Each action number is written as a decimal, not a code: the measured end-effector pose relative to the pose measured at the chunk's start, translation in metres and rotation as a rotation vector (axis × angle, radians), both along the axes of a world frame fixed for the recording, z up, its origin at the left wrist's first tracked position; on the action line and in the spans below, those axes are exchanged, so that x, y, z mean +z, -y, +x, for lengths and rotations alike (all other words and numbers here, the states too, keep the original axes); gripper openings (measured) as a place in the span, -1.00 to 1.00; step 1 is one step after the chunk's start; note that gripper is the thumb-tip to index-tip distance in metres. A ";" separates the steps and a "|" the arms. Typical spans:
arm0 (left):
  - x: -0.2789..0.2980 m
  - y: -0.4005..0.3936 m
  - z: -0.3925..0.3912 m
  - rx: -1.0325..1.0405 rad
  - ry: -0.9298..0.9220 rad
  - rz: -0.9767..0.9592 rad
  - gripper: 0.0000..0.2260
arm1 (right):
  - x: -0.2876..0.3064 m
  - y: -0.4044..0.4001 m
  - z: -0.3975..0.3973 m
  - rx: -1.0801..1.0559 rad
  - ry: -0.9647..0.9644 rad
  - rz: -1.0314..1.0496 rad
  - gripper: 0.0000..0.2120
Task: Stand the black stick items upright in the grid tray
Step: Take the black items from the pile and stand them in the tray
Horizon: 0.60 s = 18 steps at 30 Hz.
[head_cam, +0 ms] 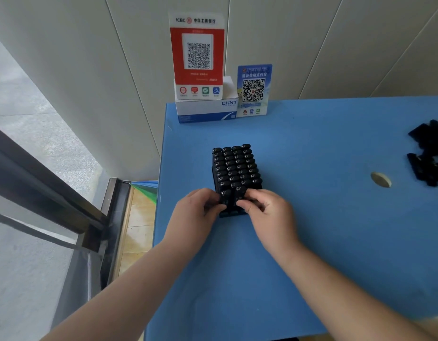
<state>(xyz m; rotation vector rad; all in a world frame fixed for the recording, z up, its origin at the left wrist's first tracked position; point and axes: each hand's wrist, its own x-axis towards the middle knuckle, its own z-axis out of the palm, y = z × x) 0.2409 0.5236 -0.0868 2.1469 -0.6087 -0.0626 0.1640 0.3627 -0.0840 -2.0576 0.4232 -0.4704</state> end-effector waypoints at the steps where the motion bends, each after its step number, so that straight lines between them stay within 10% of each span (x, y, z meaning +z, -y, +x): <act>1: 0.000 0.000 0.000 0.000 -0.002 -0.005 -0.88 | 0.000 0.000 0.001 0.000 0.004 -0.026 -0.88; 18: 0.003 -0.002 -0.004 0.042 -0.068 0.032 -0.74 | -0.002 -0.003 0.002 0.009 -0.019 -0.333 -0.92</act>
